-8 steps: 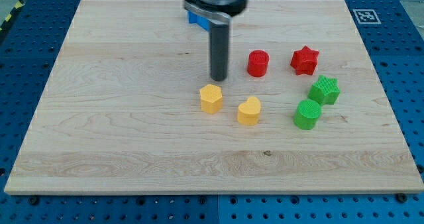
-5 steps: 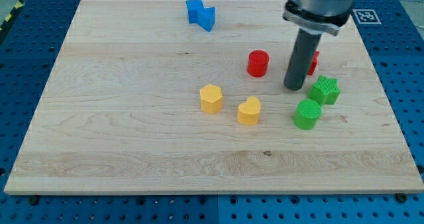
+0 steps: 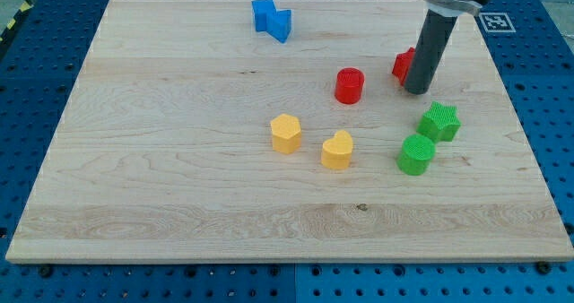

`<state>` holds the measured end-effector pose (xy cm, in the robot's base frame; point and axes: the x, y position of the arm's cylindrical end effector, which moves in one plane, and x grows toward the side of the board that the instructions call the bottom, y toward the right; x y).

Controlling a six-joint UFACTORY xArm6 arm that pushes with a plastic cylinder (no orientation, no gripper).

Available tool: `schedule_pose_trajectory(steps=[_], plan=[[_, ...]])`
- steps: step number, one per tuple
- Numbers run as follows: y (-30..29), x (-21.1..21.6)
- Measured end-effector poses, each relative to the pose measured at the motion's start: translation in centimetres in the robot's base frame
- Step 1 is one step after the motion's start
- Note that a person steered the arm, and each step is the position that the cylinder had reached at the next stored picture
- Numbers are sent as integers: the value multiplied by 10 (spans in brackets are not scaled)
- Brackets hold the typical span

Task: Slide the red star to the blue cube and blue triangle

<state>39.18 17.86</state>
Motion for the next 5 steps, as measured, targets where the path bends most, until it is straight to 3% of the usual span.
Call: schedule_pose_trajectory(steps=[2,5], plan=[[14,-37],[-65,-104]])
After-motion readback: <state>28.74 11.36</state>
